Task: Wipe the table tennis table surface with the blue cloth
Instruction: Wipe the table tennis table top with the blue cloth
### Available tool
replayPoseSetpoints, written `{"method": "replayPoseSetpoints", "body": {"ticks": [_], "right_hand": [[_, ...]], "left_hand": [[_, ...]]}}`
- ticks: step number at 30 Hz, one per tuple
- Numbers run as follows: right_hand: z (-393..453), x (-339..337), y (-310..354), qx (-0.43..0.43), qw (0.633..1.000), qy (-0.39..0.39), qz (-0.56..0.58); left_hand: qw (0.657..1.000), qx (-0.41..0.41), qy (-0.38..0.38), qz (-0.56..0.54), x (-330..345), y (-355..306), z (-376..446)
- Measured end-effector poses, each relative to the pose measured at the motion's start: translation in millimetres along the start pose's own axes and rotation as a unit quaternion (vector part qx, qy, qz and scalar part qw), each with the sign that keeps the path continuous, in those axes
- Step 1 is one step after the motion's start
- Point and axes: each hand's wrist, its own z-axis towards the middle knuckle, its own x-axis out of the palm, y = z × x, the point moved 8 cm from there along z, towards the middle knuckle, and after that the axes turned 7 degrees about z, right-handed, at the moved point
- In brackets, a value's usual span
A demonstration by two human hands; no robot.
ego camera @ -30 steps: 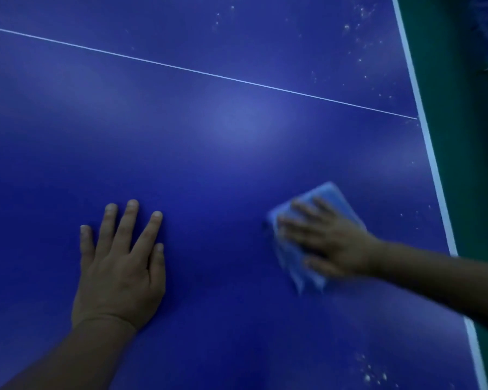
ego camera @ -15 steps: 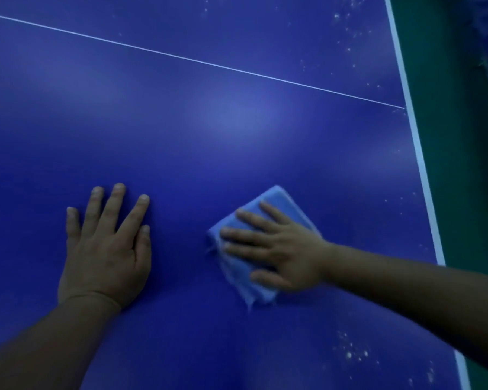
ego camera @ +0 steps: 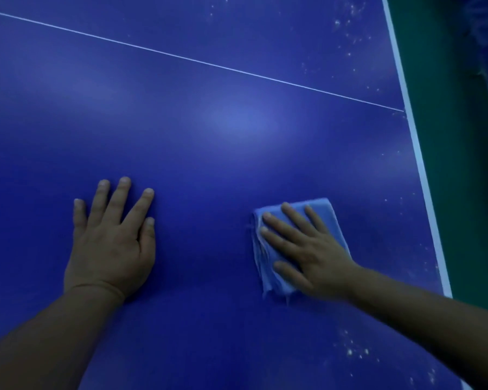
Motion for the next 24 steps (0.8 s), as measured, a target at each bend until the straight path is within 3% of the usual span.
{"method": "replayPoseSetpoints", "body": {"ticks": [3,5,7,9,10,11,14,16,17,18,19,22,24], "right_hand": [[62.5,-10.7,-63.5,0.028,0.999,-0.014,-0.023],[91.8,-28.2,-149.5,0.176,0.984,-0.034,-0.018],[85.4,-56.1,-235.8,0.37,0.924,-0.089,0.02],[63.1,-66.1,-272.2,0.521,0.841,-0.134,0.06],[65.7,-63.8,-262.0,0.529,0.837,-0.134,0.052],[77.2,-58.7,-236.6,0.492,0.86,-0.127,0.036],[104.7,-23.6,-101.7,0.228,0.971,-0.06,0.042],[87.3,-4.3,-33.4,0.042,0.999,-0.003,0.011],[79.5,-3.9,-33.5,0.006,1.0,0.006,-0.004],[76.3,-9.6,-52.3,0.024,1.0,-0.011,-0.017],[74.2,-16.8,-86.6,0.097,0.994,-0.037,-0.014],[51.6,-40.4,-188.4,0.376,0.922,-0.093,0.021],[50.6,-44.9,-190.4,0.449,0.885,-0.118,0.033]], "left_hand": [[1.0,0.0,0.0,0.001,-0.1,0.0,-0.3],[1.0,0.001,-0.001,0.003,0.4,1.1,0.0],[1.0,0.004,-0.005,0.003,0.7,2.2,-1.0],[1.0,0.006,-0.009,0.002,0.8,1.1,-0.8],[1.0,0.006,-0.009,0.002,0.8,0.8,0.1],[1.0,0.007,-0.009,0.003,0.9,0.9,1.0],[1.0,0.008,0.001,0.014,2.0,1.5,1.2],[1.0,0.006,0.002,0.019,2.1,2.2,1.0],[1.0,0.007,0.003,0.02,1.8,1.9,0.9],[1.0,0.007,0.003,0.018,1.4,1.2,1.2],[1.0,0.006,0.004,0.017,1.1,0.6,1.6],[1.0,0.005,0.006,0.016,1.3,-0.1,2.1],[1.0,0.001,0.008,0.001,0.6,0.3,2.0]]}}
